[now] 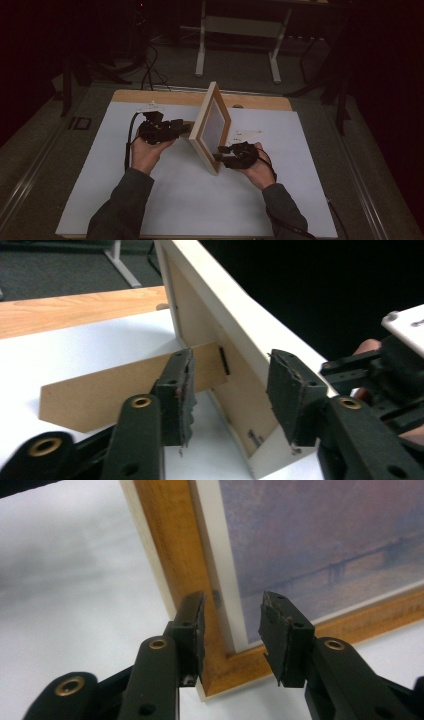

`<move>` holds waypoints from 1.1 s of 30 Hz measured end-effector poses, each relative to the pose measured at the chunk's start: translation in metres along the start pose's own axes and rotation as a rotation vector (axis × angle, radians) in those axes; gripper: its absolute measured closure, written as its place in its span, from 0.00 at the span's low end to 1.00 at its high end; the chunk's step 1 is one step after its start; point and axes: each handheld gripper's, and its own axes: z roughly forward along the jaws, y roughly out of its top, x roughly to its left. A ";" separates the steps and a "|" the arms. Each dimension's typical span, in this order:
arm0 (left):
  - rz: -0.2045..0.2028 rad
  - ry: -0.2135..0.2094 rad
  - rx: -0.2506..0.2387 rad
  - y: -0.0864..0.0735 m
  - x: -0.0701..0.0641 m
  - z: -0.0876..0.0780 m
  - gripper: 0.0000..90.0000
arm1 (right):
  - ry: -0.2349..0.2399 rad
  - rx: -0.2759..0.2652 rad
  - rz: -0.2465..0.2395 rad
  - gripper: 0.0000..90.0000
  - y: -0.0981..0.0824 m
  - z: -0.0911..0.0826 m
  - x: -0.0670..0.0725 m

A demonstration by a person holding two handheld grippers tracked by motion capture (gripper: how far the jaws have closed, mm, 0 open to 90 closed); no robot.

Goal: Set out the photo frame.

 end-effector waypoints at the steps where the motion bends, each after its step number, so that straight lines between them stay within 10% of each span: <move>1: -0.003 -0.003 -0.004 0.000 -0.001 -0.001 0.58 | -0.005 -0.001 0.004 0.67 -0.001 0.000 -0.001; 21: 0.027 0.001 -0.004 -0.006 -0.032 0.011 0.33 | -0.029 0.004 0.024 0.66 -0.007 -0.003 -0.006; 33: 0.051 0.033 0.044 -0.016 -0.041 0.030 0.41 | -0.036 0.001 0.029 0.66 -0.011 -0.006 -0.008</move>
